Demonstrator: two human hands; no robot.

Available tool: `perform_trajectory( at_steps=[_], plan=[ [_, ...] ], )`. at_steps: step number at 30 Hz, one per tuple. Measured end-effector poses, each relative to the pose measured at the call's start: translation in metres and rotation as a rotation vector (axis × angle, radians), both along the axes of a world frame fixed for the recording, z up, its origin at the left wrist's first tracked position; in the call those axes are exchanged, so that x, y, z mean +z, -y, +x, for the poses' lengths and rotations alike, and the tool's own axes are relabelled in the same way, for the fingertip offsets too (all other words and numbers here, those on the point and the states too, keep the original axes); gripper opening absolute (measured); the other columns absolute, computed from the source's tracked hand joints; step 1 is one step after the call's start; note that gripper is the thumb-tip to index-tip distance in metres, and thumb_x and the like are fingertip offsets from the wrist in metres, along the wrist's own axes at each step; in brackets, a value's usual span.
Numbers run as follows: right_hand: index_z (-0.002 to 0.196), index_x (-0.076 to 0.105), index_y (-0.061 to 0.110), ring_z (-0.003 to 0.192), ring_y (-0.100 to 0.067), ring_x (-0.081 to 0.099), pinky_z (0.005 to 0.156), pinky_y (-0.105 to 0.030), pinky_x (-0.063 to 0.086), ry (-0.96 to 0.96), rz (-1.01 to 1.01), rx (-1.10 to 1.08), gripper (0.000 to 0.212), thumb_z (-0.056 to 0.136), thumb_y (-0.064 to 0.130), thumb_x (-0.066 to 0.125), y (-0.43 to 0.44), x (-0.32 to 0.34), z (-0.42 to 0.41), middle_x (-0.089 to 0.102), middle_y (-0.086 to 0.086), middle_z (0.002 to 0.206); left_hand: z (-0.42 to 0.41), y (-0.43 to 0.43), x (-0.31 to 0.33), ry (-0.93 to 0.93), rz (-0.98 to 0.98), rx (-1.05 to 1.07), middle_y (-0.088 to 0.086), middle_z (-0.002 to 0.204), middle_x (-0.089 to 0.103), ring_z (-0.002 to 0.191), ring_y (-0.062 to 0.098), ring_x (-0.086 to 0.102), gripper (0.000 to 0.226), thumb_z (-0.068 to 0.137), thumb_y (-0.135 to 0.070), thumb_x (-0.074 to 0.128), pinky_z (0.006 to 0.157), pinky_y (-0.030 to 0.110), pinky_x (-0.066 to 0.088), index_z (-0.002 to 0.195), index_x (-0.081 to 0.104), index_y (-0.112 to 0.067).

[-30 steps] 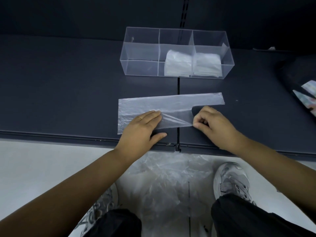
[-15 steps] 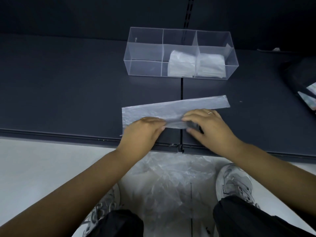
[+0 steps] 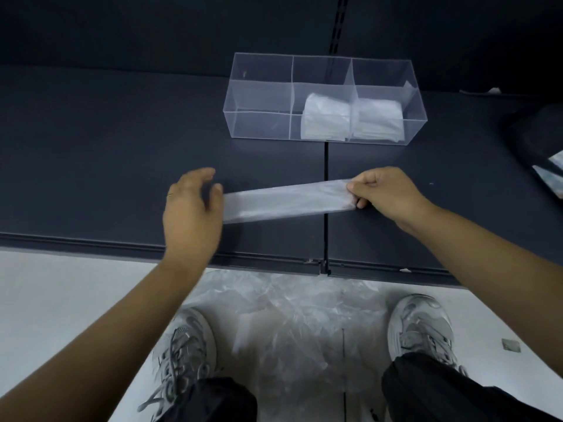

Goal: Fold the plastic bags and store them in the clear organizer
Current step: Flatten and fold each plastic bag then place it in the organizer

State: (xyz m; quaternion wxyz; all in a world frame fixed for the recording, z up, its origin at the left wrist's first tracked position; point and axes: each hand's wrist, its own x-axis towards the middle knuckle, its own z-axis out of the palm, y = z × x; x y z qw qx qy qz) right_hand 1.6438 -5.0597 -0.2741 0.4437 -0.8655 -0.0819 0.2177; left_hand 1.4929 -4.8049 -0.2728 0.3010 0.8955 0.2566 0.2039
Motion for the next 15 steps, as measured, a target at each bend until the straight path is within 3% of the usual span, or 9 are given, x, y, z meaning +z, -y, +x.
perform_trajectory(
  at_steps=[2,4,6,8,9,11,13,15],
  plan=[
    [0.076,0.070,0.012,0.043,0.002,0.054,0.063,-0.019,0.046,-0.002,-0.049,-0.009,0.016,0.090,0.015,0.063,-0.003,-0.001,0.003,0.065,0.001,0.063,-0.002,0.026,-0.001,0.040,0.244,-0.284,0.012,0.129,0.059,0.121,0.028,0.051,0.036,0.094,-0.020,0.045,0.107,0.033,0.032,0.124,0.060,-0.007],
    [0.078,0.070,0.009,0.041,0.002,0.054,0.062,-0.020,0.046,0.004,-0.081,-0.017,0.016,0.090,0.015,0.062,-0.006,-0.002,0.006,0.064,0.001,0.063,-0.003,0.052,-0.009,-0.153,0.310,-0.546,0.012,0.148,0.041,0.139,0.029,0.035,0.055,0.097,-0.039,0.032,0.117,0.039,0.019,0.140,0.045,-0.008],
    [0.075,0.070,0.010,0.040,0.002,0.053,0.062,-0.021,0.046,0.004,-0.100,-0.026,0.018,0.090,0.015,0.061,-0.008,-0.002,0.007,0.064,0.003,0.060,-0.003,0.066,-0.019,-0.410,0.380,-0.613,0.004,0.161,0.011,0.148,0.023,0.005,0.075,0.092,-0.060,0.012,0.120,0.043,0.002,0.152,0.014,-0.015],
    [0.075,0.068,0.013,0.042,0.001,0.054,0.061,-0.020,0.046,0.022,-0.094,-0.038,0.018,0.090,0.014,0.059,-0.006,-0.003,0.007,0.064,0.006,0.055,-0.006,0.067,-0.033,-0.527,0.495,-0.590,-0.001,0.161,-0.006,0.148,0.021,-0.010,0.081,0.086,-0.066,-0.002,0.118,0.049,-0.005,0.153,-0.004,-0.021],
    [0.078,0.068,0.014,0.048,0.000,0.057,0.063,-0.020,0.046,0.060,-0.092,-0.049,0.015,0.090,0.014,0.059,-0.004,-0.003,0.007,0.066,0.007,0.058,-0.007,0.065,-0.037,-0.541,0.527,-0.583,-0.002,0.161,-0.007,0.148,0.022,-0.011,0.081,0.085,-0.068,-0.004,0.117,0.052,-0.005,0.152,-0.005,-0.022],
    [0.092,0.067,0.016,0.073,-0.006,0.061,0.076,-0.027,0.049,0.207,-0.184,-0.053,0.006,0.088,0.017,0.063,0.009,-0.002,0.011,0.069,0.002,0.083,-0.006,0.063,-0.039,-0.549,0.538,-0.576,-0.002,0.161,-0.004,0.148,0.024,-0.008,0.081,0.086,-0.070,-0.005,0.117,0.057,-0.002,0.152,-0.002,-0.024],
    [0.112,0.063,0.019,0.102,-0.019,0.054,0.097,-0.038,0.044,0.313,-0.344,0.015,0.027,0.086,0.023,0.068,0.027,-0.001,0.019,0.057,-0.005,0.113,-0.004,0.062,-0.040,-0.568,0.550,-0.581,-0.002,0.161,-0.005,0.148,0.024,-0.008,0.081,0.084,-0.070,-0.007,0.116,0.058,-0.001,0.152,-0.004,-0.025],
    [0.118,0.061,0.020,0.116,-0.025,0.044,0.105,-0.046,0.035,0.342,-0.427,0.101,0.035,0.085,0.027,0.070,0.045,0.001,0.026,0.049,-0.005,0.123,-0.004,0.063,-0.040,-0.571,0.555,-0.589,-0.003,0.161,-0.007,0.148,0.024,-0.010,0.081,0.083,-0.071,-0.008,0.115,0.059,-0.003,0.151,-0.007,-0.026]
  ],
)
